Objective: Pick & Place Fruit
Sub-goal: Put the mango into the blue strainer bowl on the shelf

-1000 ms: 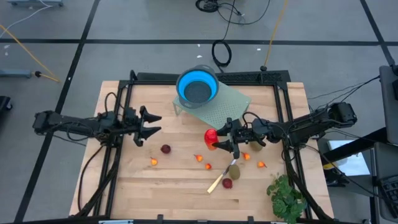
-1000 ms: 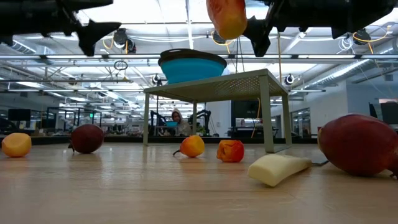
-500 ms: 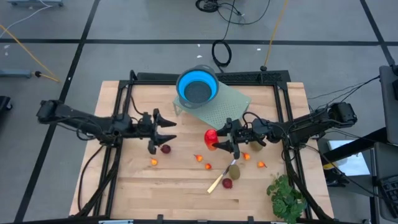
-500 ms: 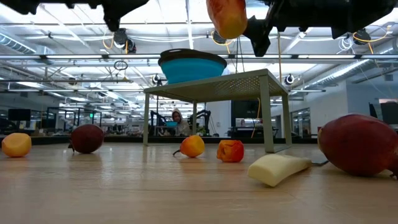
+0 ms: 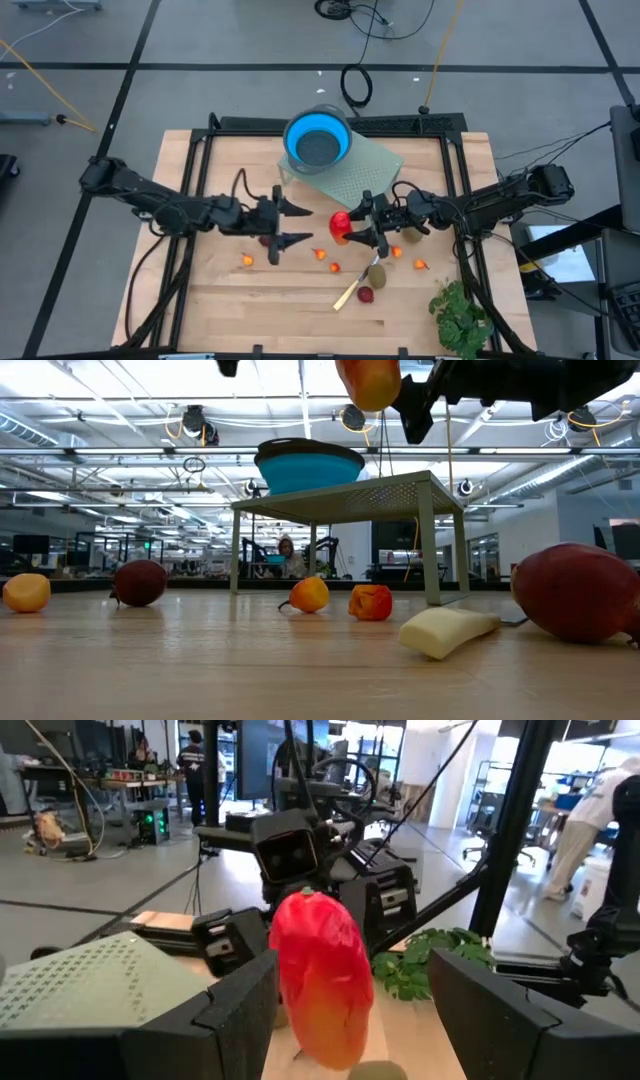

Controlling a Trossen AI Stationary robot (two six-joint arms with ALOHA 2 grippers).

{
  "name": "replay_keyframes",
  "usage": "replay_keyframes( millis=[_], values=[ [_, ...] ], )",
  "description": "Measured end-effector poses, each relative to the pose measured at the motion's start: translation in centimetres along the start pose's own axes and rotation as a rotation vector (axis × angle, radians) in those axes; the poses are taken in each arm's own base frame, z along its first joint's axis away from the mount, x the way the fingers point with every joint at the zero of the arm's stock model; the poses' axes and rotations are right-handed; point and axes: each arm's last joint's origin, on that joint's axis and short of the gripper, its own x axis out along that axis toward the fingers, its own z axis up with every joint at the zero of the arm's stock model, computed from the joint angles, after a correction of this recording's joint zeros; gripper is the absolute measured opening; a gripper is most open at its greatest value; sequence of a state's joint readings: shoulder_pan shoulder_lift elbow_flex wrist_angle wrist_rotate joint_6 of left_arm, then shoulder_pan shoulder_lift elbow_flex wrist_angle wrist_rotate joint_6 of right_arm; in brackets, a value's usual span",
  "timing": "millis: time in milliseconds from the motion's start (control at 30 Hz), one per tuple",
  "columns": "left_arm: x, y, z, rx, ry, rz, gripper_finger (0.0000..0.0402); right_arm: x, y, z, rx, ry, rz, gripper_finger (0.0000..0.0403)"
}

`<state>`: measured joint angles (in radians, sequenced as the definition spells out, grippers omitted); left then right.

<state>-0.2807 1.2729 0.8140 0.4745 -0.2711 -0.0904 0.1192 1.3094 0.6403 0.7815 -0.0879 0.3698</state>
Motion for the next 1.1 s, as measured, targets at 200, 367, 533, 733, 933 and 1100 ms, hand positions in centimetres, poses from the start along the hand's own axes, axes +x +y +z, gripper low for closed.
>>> replay_keyframes(
  millis=[200, 367, 533, 733, 933, 1100],
  values=[
    [2.5, -0.8, 0.3, 0.019, 0.005, -0.002, 0.0257, 0.0, 0.1, 0.0, -0.017, 0.008, 0.023, 0.0238],
    [4.1, -1.2, -0.1, 0.019, 0.025, 0.009, 0.0257, 0.0, 0.2, 0.0, -0.024, 0.009, 0.048, 0.0238],
    [4.7, -1.2, -0.4, 0.014, 0.035, 0.055, 0.0257, 0.0, 0.2, 0.1, -0.044, 0.005, 0.058, 0.0238],
    [4.7, -0.8, -0.3, -0.024, 0.034, 0.088, 0.0257, 0.0, 0.3, 0.2, -0.053, -0.002, 0.085, 0.0238],
    [4.7, -0.9, -0.5, -0.053, 0.051, 0.089, 0.0257, 0.0, 0.3, 0.3, -0.074, -0.010, 0.084, 0.0238],
    [4.7, -0.9, -0.5, -0.067, 0.046, 0.085, 0.0257, 0.0, 0.3, 0.3, -0.077, -0.011, 0.084, 0.0238]
  ],
)
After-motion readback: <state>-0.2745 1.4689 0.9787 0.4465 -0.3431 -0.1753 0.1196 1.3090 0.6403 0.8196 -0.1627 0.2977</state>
